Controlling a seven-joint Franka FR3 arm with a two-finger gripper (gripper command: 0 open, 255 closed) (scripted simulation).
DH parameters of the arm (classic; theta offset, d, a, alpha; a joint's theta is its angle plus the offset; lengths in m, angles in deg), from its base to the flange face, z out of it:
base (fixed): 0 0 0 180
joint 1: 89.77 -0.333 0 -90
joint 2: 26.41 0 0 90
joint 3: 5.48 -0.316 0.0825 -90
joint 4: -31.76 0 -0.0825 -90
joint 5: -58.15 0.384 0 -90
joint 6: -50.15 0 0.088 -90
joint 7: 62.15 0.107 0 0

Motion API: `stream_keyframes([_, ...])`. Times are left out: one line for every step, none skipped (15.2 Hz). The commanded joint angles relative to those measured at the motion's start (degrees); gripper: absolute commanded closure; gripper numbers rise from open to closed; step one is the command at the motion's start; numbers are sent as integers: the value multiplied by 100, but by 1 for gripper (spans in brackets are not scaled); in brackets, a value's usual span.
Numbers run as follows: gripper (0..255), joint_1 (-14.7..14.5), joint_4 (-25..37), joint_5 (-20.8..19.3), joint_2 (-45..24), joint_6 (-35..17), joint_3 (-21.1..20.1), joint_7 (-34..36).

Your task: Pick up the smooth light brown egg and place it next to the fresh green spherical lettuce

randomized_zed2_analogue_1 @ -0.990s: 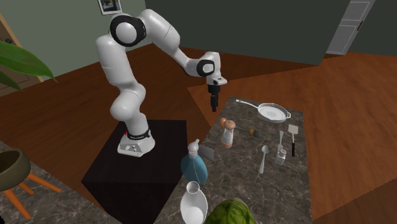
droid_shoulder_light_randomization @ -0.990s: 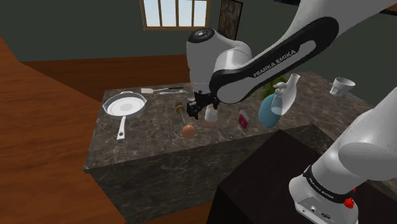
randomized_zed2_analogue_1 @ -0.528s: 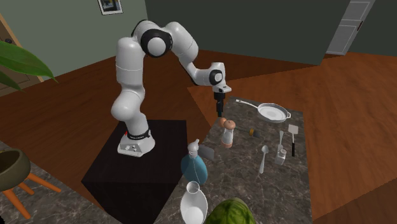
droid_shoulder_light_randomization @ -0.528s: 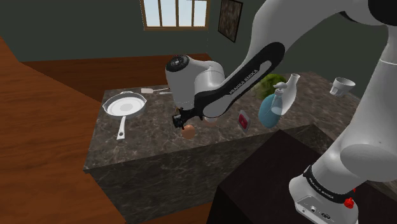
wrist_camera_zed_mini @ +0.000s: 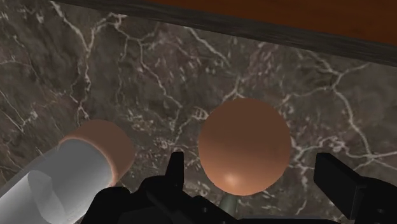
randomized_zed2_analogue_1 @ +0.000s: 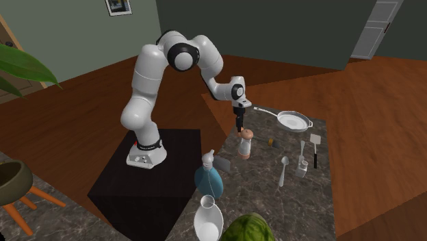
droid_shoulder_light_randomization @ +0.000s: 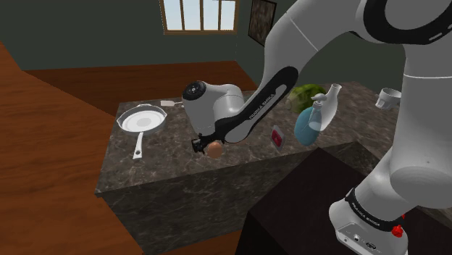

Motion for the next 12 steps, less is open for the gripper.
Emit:
stream_keyframes([0, -15, -11, -118, -104, -101, 67, 82])
stream_keyframes([0, -20, -5, -150, -139, -126, 88, 101])
stream_keyframes([0, -20, -6, -150, -139, -126, 88, 101])
stream_keyframes([0, -20, -5, -150, -139, -126, 88, 101])
stream_keyframes([0, -20, -5, -150, -139, -126, 88, 101])
stream_keyframes([0, -20, -5, -150, -139, -126, 88, 101])
stream_keyframes([0, -20, -5, -150, -139, -126, 88, 101])
stream_keyframes([0, -20, -5, -150, -139, -126, 88, 101])
stream_keyframes([0, -20, -5, -150, -139, -126, 88, 101])
stream_keyframes([0, -20, -5, -149, -139, -126, 88, 101])
stream_keyframes([255, -20, -5, -149, -139, -126, 88, 101])
stream_keyframes([255, -20, -5, -149, -139, -126, 88, 101])
